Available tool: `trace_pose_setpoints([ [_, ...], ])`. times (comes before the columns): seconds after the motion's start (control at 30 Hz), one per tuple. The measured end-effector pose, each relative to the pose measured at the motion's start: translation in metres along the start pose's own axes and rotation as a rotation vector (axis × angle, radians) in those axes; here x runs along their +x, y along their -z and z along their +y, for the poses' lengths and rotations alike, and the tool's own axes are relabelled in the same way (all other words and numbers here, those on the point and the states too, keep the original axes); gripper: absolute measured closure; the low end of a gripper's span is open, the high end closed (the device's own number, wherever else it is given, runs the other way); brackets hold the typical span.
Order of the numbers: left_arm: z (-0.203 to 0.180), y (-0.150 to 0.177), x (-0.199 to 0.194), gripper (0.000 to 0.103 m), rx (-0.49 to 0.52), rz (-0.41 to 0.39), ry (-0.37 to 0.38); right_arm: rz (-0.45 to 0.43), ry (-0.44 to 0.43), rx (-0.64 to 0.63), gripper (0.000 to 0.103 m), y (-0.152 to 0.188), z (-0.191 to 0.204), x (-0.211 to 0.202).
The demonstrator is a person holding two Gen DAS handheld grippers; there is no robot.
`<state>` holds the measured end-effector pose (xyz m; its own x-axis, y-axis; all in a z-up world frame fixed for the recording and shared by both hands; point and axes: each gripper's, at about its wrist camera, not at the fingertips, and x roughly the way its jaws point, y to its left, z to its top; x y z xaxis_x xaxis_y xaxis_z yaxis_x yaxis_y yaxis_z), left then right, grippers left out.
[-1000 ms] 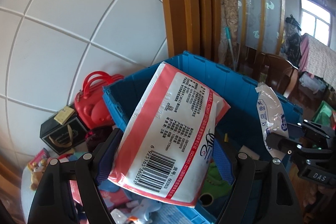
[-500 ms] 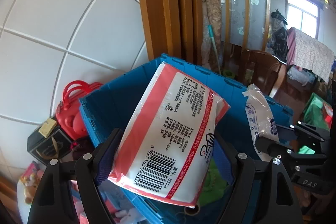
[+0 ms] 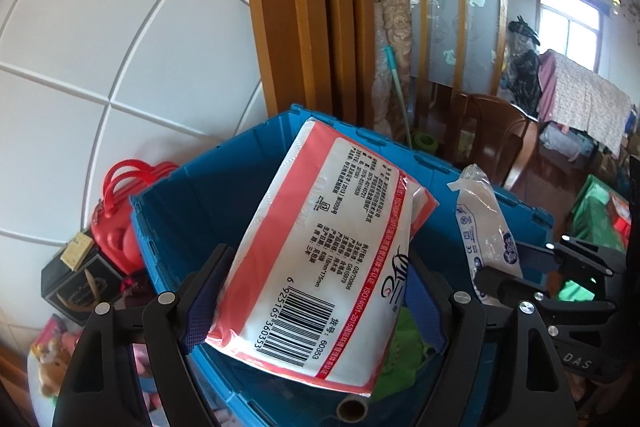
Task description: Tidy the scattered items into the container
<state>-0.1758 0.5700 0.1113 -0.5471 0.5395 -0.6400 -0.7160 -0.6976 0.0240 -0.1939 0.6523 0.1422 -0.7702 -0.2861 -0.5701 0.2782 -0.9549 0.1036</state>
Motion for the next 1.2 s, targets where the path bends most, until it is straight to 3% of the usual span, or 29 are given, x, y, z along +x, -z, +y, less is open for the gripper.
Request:
trace_pose_setpoints([
  [0.3, -0.005, -0.005, 0.007, 0.022, 0.001, -0.004, -0.001, 0.005, 0.011, 0.002, 0.064, -0.002, -0.005, 0.004],
  [0.4, -0.004, -0.008, 0.009, 0.017, -0.006, -0.004, 0.001, -0.015, 0.041, -0.006, 0.06, -0.005, -0.004, 0.004],
  [0.43, -0.004, -0.009, 0.011, 0.014, -0.009, 0.003, 0.003, -0.014, 0.052, -0.007, 0.056, -0.006, -0.004, 0.005],
  [0.47, -0.003, -0.009, 0.012, 0.009, -0.012, 0.006, 0.005, -0.021, 0.059, -0.005, 0.04, -0.007, -0.005, 0.005],
  [0.5, -0.002, -0.009, 0.012, 0.006, -0.014, 0.004, -0.004, -0.035, 0.066, -0.002, 0.013, -0.008, -0.005, 0.004],
  [0.53, -0.001, -0.009, 0.011, 0.0, -0.019, -0.004, -0.015, -0.048, 0.07, -0.002, 0.003, -0.008, -0.006, 0.003],
  [0.57, 0.002, -0.009, 0.01, 0.0, -0.027, -0.012, -0.023, -0.054, 0.071, -0.002, 0.0, -0.008, -0.006, 0.002],
  [1.2, 0.019, 0.003, -0.006, 0.0, -0.092, -0.008, -0.055, -0.028, 0.033, 0.006, 0.0, -0.002, -0.005, 0.007],
])
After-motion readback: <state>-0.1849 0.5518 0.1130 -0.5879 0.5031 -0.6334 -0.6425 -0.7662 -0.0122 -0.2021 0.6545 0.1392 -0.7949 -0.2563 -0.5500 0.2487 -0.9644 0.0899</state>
